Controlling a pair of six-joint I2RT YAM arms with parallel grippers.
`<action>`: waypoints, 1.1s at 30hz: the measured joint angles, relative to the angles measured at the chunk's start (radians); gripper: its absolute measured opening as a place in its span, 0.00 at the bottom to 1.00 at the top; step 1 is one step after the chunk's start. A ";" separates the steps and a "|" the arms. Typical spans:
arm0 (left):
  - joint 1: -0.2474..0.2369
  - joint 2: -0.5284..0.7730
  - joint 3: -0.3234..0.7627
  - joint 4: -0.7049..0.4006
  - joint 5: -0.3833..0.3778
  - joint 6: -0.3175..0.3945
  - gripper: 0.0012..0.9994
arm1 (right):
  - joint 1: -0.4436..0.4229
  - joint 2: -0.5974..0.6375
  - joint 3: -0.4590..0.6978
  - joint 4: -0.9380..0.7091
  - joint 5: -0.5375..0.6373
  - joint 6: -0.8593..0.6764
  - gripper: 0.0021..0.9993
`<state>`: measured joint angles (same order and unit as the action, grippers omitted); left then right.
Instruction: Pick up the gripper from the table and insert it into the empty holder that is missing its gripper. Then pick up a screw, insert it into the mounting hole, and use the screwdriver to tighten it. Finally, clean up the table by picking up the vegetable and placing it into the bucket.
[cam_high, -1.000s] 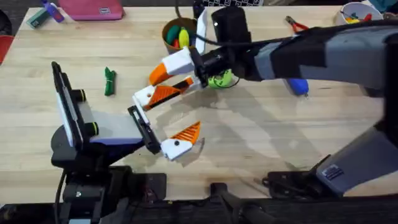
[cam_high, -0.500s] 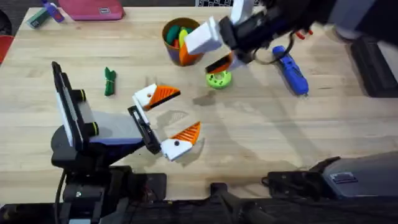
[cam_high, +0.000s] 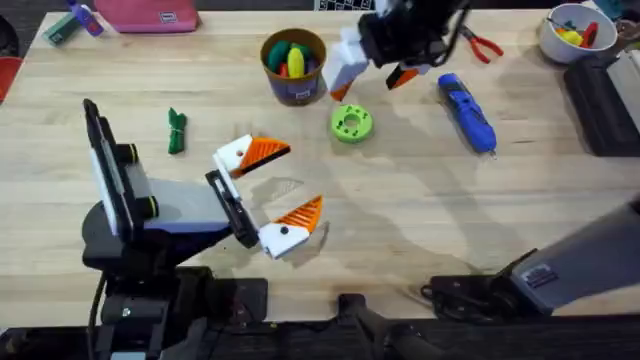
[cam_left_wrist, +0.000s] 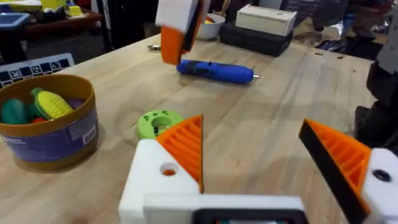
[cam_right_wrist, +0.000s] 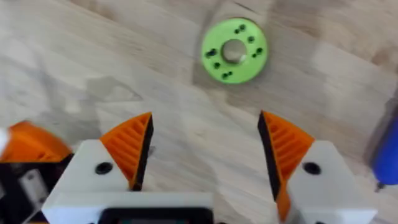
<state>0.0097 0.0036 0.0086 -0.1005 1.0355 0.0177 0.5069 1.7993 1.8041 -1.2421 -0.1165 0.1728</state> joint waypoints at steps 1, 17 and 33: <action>0.000 0.000 0.000 0.000 0.000 0.000 0.99 | 0.005 0.029 0.019 -0.013 0.026 -0.013 0.92; 0.000 0.000 0.000 0.000 0.000 0.000 0.99 | 0.084 0.301 0.077 0.021 0.158 -0.128 0.68; 0.000 0.000 0.000 0.000 0.000 0.000 0.99 | 0.091 0.371 0.078 0.069 0.161 -0.137 0.39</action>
<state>0.0097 0.0036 0.0086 -0.1005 1.0355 0.0177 0.5983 2.1704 1.8820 -1.1728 0.0444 0.0360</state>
